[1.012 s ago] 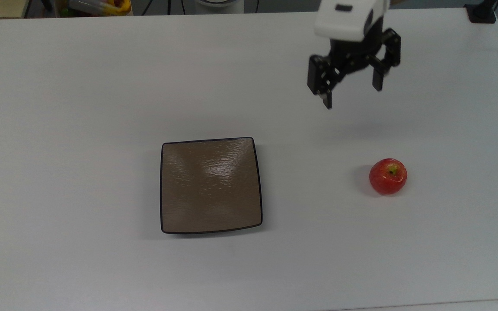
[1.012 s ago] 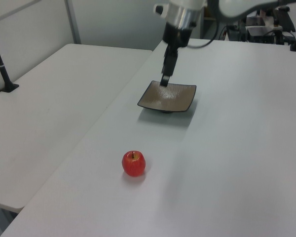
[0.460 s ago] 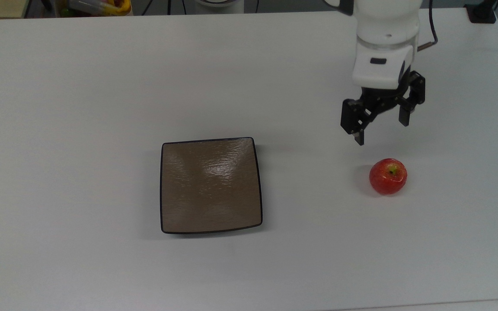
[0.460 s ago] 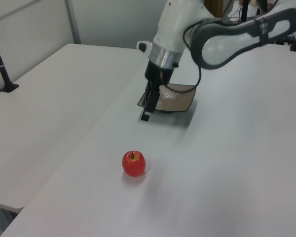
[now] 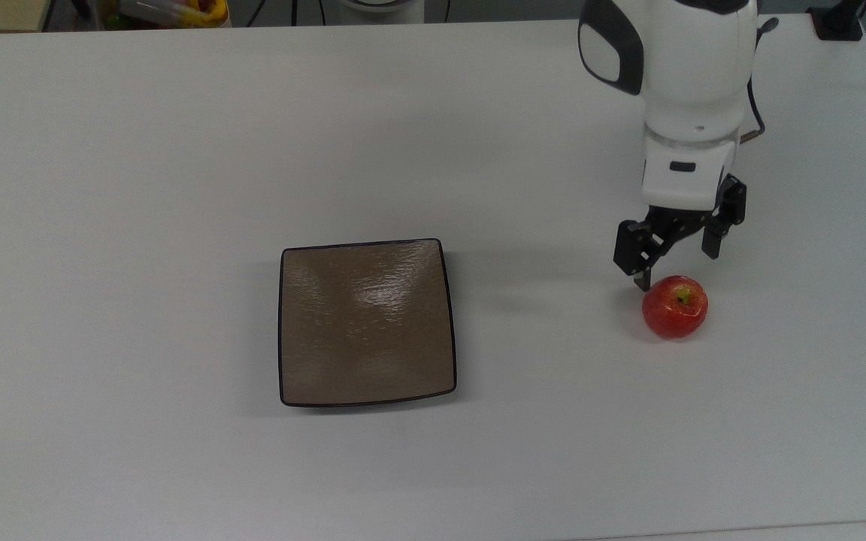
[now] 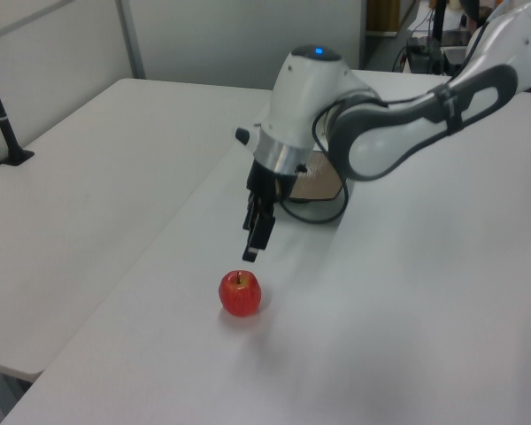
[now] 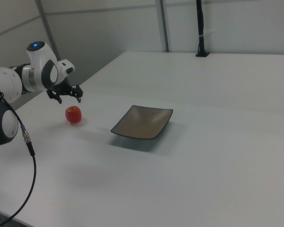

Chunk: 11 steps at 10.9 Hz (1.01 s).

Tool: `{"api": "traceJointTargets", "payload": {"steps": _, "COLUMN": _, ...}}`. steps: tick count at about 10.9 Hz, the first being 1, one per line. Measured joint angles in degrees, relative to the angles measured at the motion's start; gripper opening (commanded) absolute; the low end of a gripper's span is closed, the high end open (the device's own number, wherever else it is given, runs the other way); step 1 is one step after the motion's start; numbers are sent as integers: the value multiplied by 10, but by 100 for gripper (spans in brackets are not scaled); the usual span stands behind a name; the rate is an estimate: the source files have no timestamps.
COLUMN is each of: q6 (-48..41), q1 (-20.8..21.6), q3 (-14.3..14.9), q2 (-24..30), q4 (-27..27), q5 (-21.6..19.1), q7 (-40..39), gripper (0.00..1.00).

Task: Apples placed on a ceramic plate
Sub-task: 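Lower the gripper around the red apple and close it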

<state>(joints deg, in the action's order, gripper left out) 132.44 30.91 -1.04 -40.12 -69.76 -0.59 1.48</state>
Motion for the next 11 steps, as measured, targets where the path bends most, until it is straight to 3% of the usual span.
{"api": "traceJointTargets", "payload": {"steps": 4, "q6": 51, "q1": 13, "q3": 0, "q2": -37, "q4": 2, "q5": 42, "q7": 24, "gripper": 100}}
{"api": "traceJointTargets", "payload": {"steps": 11, "q6": 103, "q1": 20, "q3": 0, "q2": -70, "q4": 2, "q5": 72, "q7": 37, "gripper": 100}}
